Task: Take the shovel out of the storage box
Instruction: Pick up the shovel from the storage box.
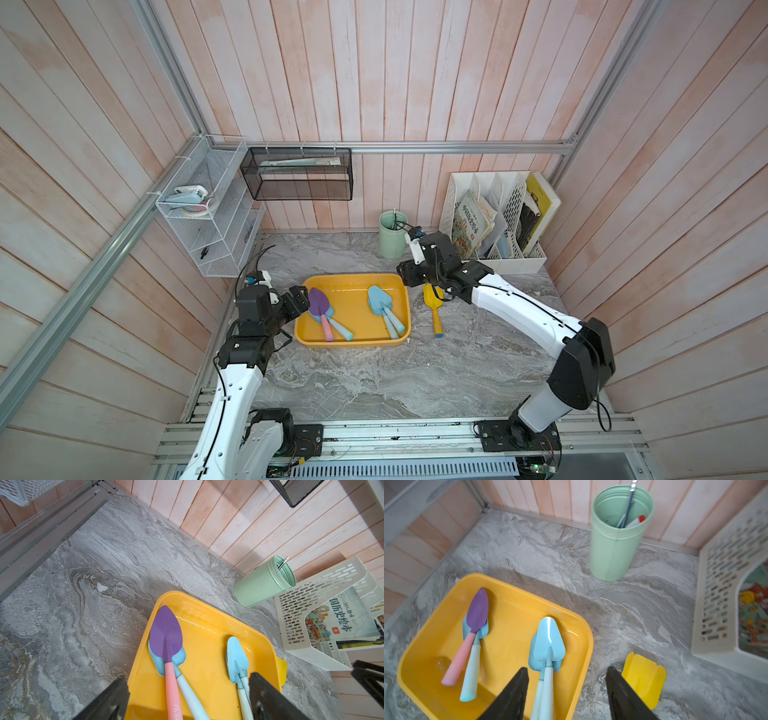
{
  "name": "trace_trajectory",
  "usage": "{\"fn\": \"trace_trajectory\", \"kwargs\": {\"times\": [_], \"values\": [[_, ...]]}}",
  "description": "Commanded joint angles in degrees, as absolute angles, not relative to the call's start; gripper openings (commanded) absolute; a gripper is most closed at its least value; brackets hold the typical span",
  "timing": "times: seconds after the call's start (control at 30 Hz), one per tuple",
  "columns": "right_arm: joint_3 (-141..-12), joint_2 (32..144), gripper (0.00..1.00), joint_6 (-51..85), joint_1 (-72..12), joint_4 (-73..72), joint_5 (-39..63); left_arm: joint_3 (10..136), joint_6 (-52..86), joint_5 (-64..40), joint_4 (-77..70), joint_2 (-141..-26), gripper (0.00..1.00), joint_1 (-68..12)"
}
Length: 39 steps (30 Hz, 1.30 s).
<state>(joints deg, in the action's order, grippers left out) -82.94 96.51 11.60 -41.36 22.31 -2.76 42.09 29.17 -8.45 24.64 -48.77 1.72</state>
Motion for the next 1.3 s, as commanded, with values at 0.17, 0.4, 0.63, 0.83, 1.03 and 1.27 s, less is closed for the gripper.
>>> {"fn": "trace_trajectory", "kwargs": {"times": [0.17, 0.4, 0.63, 0.83, 1.03, 1.27], "values": [[-86.96, 109.67, 0.54, 3.83, -47.16, 34.40, 1.72, 41.17, 29.09, -7.71, 24.74, -48.10, 0.93, 1.49], [-85.09, 112.09, 0.53, 4.31, -49.00, 34.10, -1.84, 40.92, 29.00, -7.29, 24.81, -48.15, 0.93, 1.52], [-84.58, 114.90, 0.52, 4.33, -49.83, 34.55, -4.76, 40.56, 28.83, -7.60, 24.52, -47.83, 0.93, 1.49], [-83.22, 116.14, 0.52, 4.83, -49.84, 32.85, -5.10, 40.30, 28.96, -7.56, 24.24, -47.81, 0.93, 1.50], [-83.06, 117.24, 0.50, 5.61, -49.76, 31.89, -4.05, 40.26, 28.92, -7.56, 24.25, -48.07, 0.93, 1.49], [-83.19, 117.31, 0.21, 6.47, -49.82, 30.47, -1.87, 40.32, 28.83, -7.38, 24.35, -48.08, 0.93, 1.50]]}}
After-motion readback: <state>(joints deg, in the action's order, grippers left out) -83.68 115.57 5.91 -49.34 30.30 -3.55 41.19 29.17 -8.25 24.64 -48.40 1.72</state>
